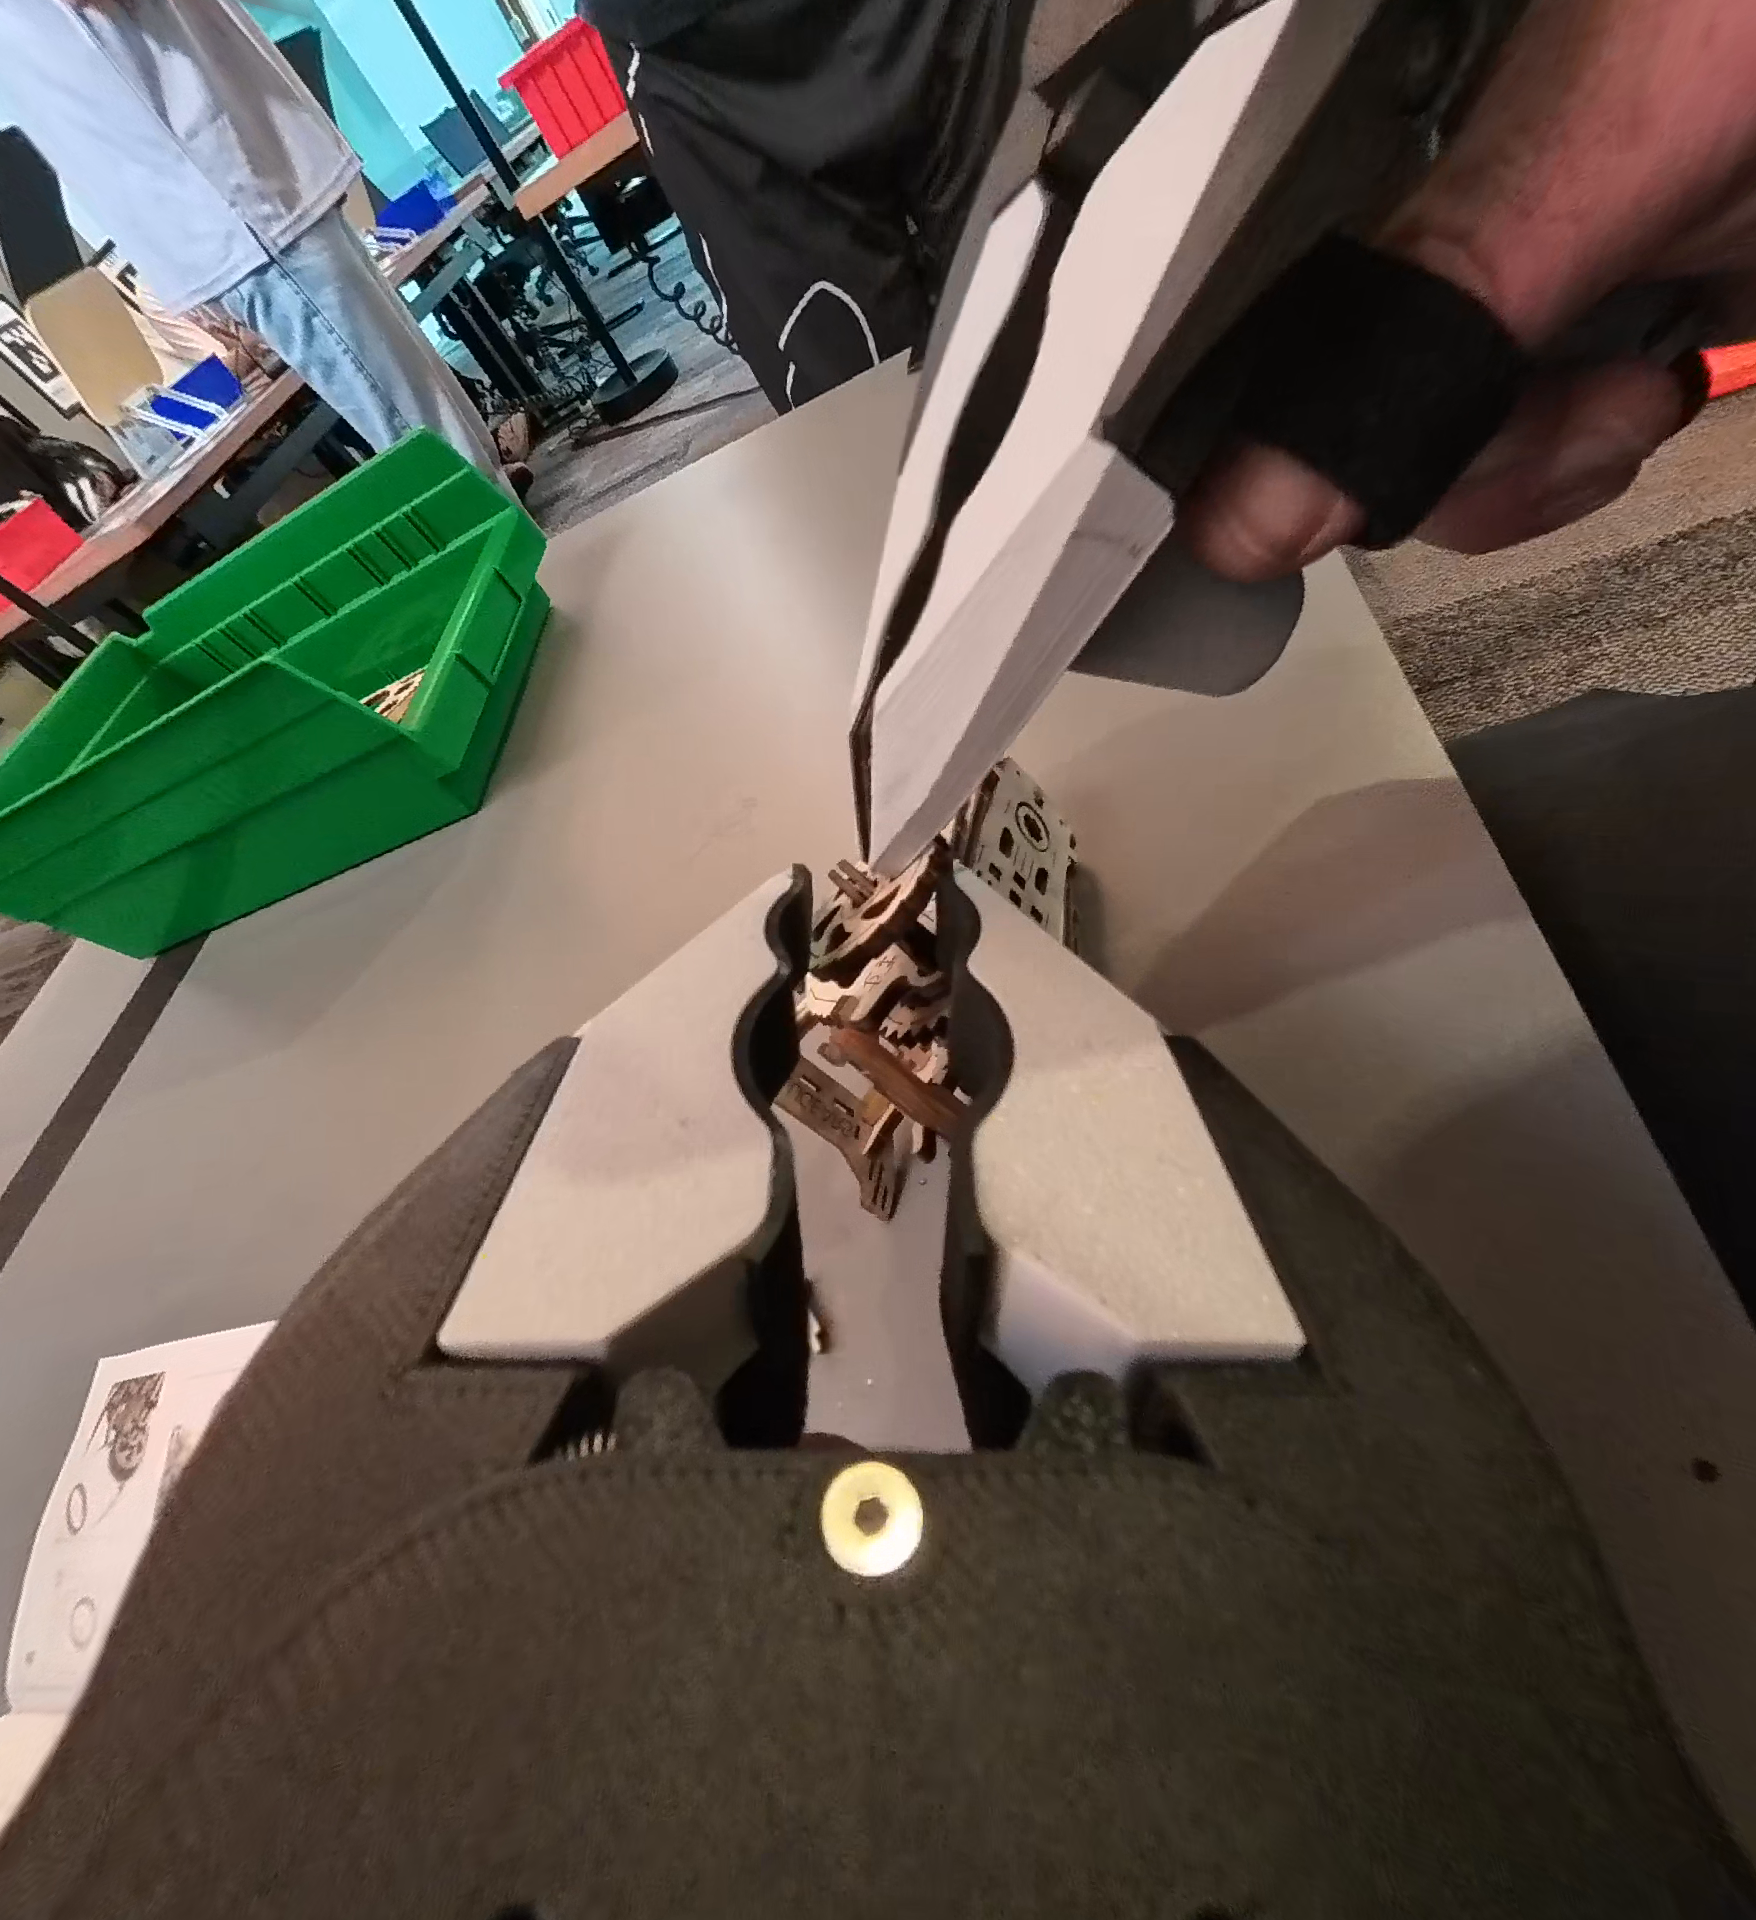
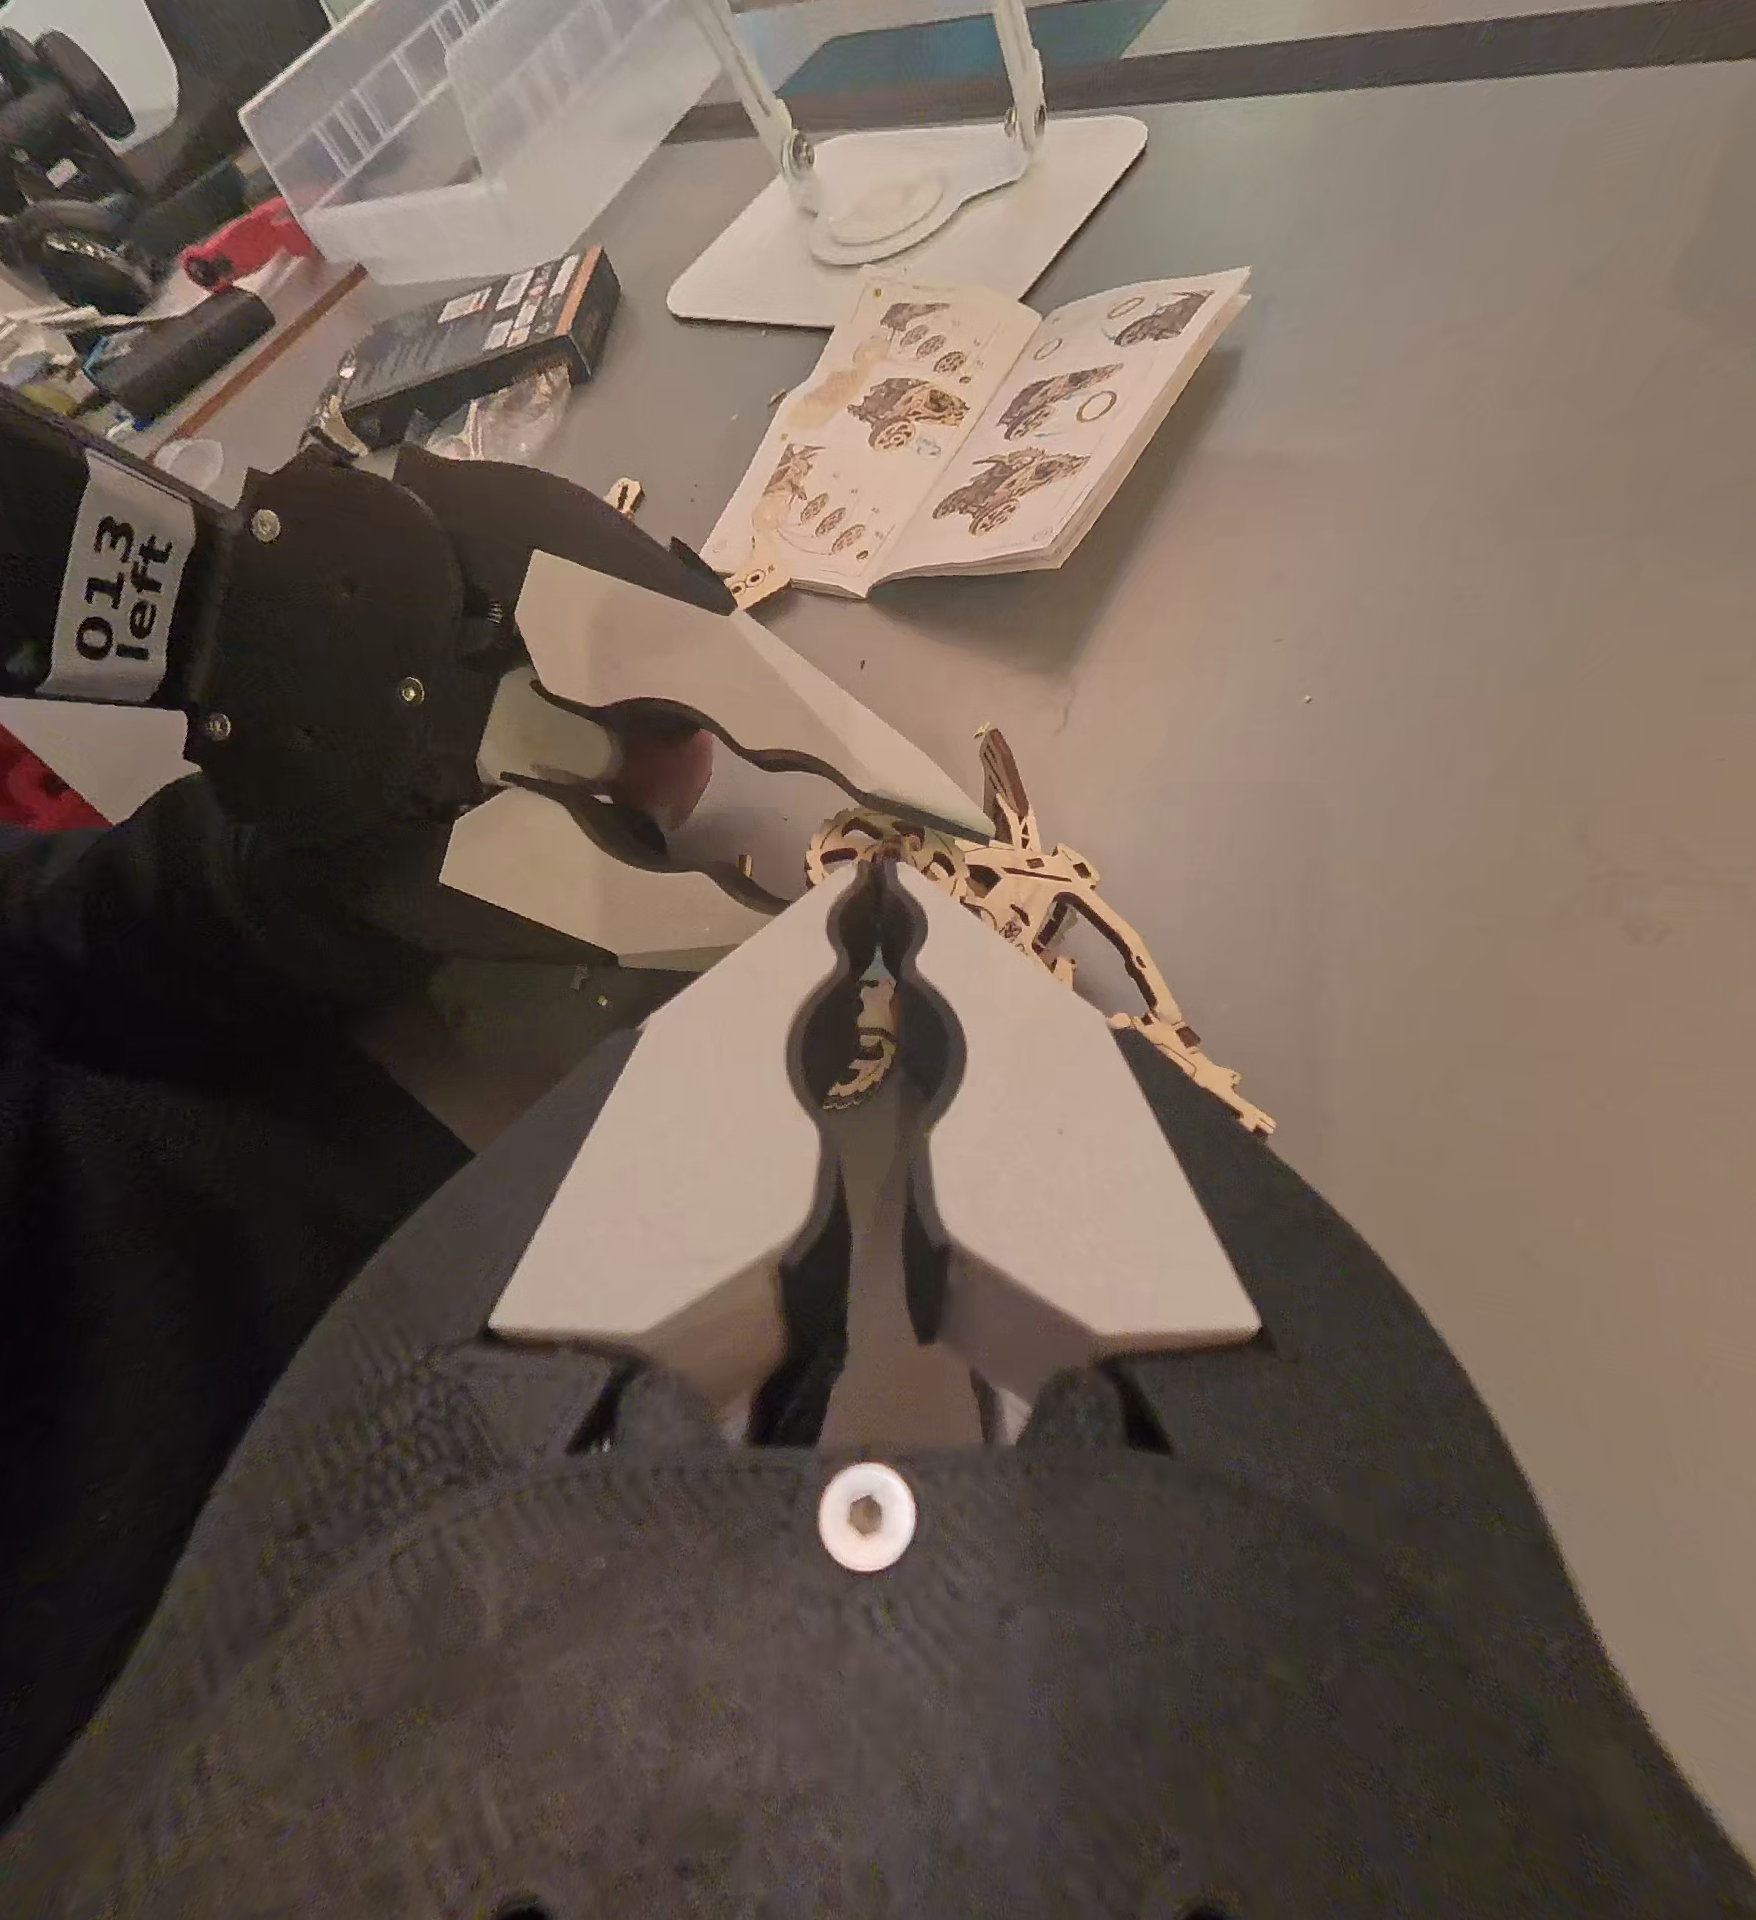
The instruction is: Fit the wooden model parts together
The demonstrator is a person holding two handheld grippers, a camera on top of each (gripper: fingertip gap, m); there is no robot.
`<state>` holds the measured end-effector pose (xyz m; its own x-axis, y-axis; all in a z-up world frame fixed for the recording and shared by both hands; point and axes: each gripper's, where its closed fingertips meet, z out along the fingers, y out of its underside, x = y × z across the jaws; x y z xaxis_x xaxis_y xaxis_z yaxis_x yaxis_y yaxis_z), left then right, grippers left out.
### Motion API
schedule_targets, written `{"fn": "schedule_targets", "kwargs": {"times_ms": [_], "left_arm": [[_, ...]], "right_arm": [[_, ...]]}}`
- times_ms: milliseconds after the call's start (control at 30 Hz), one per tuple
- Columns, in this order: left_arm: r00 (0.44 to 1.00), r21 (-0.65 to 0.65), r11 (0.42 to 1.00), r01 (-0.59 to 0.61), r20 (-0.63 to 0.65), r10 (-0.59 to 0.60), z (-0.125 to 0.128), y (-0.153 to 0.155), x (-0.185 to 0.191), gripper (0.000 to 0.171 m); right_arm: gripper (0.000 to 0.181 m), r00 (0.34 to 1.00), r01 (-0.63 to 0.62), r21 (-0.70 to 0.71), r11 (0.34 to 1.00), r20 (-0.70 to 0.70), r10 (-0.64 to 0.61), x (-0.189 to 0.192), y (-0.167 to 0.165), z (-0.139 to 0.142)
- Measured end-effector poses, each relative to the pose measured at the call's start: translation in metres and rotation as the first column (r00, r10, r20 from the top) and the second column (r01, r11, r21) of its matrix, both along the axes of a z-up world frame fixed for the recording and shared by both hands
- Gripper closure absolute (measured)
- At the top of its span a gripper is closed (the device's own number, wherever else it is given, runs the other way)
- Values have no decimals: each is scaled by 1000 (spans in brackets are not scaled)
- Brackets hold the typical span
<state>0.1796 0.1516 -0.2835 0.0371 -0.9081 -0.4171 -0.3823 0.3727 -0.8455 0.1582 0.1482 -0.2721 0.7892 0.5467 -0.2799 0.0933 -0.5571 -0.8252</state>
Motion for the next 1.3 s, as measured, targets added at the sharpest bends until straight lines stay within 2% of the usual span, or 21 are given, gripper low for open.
{"fn": "schedule_targets", "kwargs": {"times_ms": [467,533,600,767,833,900,1033,1100,1167,1300], "left_arm": [[1000,-26,1000,7,-5,-7,0,-1,-1,150],[1000,-31,1000,2,-18,-3,0,-1,-2,143],[999,-78,997,-15,-30,13,0,4,-7,123],[996,-187,982,-41,-84,25,-1,9,-35,115],[994,-275,961,-25,-110,-6,-6,3,-43,116],[986,-356,934,-21,-164,-40,-16,-3,-50,109],[967,-449,893,-23,-237,-95,-29,-18,-53,98],[955,-460,887,-38,-279,-104,-37,-24,-53,97],[945,-451,890,-62,-314,-93,-45,-27,-49,99],[927,-393,912,-118,-372,-40,-55,-27,-41,115]], "right_arm": [[181,999,-28,3,1000,27,28,-1,0,1],[181,999,-37,-24,999,-4,37,-1,-2,2],[176,999,-36,-13,999,11,36,2,-1,6],[171,999,-34,6,999,34,34,9,3,14],[167,998,-56,-26,998,20,57,7,3,13],[158,996,-77,-63,995,29,79,6,4,7],[149,995,-95,-109,989,10,96,11,3,0],[140,995,-96,-130,987,-10,95,18,3,-1],[140,994,-108,-149,983,-5,108,22,1,-5],[140,987,-148,-159,976,36,156,17,-4,-11]]}}
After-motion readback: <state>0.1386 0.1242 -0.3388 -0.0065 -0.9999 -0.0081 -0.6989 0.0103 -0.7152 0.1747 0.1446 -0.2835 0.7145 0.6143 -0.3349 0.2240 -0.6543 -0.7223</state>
